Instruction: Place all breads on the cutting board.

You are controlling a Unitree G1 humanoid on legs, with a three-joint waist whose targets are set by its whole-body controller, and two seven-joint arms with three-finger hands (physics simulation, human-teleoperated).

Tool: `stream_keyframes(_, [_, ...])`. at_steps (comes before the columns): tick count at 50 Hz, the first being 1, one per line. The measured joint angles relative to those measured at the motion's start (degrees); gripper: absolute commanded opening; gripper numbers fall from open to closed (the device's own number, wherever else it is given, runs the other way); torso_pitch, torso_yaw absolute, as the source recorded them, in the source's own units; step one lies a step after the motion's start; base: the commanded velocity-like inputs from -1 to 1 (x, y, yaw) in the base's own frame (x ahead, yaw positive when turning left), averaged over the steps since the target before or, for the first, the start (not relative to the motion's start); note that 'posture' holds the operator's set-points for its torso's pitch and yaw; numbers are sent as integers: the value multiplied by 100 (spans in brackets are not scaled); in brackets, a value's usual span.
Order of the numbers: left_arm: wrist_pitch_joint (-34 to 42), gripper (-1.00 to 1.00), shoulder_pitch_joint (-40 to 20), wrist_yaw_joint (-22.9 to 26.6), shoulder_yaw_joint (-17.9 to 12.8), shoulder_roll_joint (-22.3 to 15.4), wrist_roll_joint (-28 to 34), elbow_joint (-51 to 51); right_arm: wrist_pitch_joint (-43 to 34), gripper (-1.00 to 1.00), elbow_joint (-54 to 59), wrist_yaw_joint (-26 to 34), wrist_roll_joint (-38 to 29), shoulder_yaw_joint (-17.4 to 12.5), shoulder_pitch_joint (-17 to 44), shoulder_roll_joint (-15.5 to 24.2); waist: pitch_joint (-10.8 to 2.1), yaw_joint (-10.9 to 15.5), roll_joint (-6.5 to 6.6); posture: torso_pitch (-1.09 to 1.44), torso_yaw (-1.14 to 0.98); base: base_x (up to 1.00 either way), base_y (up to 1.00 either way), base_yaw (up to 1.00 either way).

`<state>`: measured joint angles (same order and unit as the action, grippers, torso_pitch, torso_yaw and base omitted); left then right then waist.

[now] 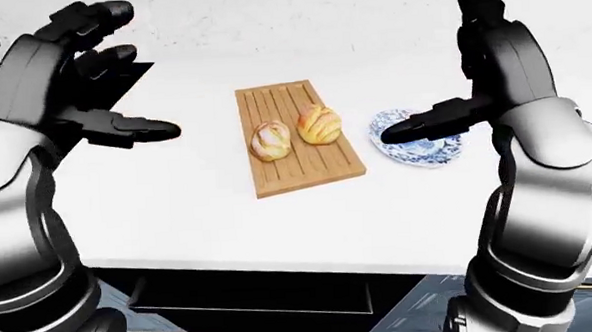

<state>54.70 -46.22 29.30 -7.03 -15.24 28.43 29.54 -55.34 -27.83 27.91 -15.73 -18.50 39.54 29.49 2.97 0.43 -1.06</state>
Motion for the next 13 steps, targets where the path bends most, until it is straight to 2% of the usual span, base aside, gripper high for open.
stream_keyframes(4, [201, 100, 249, -113, -367, -332, -306, 302, -58, 100, -207, -133, 388, -353, -272, 250, -9, 6, 1, 0, 0, 0, 0, 0])
stream_keyframes(13, [749, 100, 721, -898, -1280, -1084, -1085, 1085, -284, 100, -877, -500, 1119, -1306, -1048, 806, -10, 0, -22, 0, 0, 0, 0, 0])
